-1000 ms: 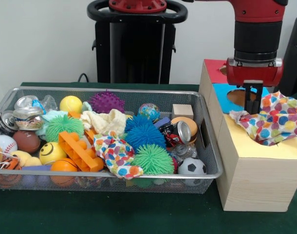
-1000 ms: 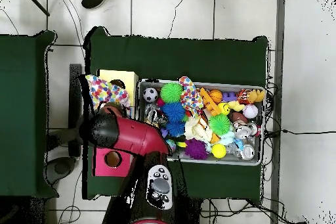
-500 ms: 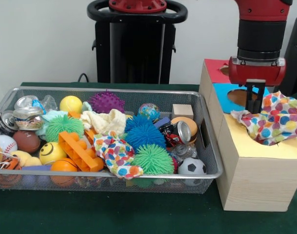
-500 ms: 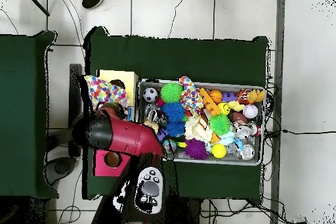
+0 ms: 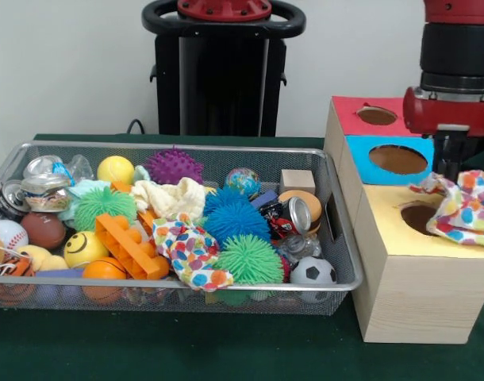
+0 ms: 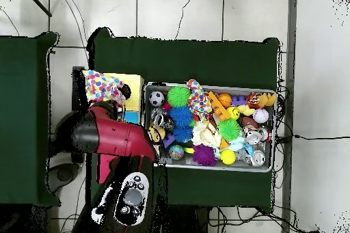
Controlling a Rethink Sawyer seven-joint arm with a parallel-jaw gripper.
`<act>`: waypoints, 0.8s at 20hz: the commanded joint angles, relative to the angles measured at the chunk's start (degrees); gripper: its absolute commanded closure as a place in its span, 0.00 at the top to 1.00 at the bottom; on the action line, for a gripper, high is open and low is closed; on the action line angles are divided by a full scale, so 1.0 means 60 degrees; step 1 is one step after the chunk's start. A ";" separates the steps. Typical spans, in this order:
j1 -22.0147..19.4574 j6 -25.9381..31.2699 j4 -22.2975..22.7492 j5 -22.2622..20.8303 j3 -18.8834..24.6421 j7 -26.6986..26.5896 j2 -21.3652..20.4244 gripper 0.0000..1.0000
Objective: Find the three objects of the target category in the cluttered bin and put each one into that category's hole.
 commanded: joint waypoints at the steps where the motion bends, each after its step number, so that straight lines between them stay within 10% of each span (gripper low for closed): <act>1: -0.0609 0.0243 -0.0817 0.0248 0.0703 0.1753 0.0551 0.00; 16: -0.0398 -0.0012 -0.1293 0.0006 -0.0144 0.1993 0.1753 0.00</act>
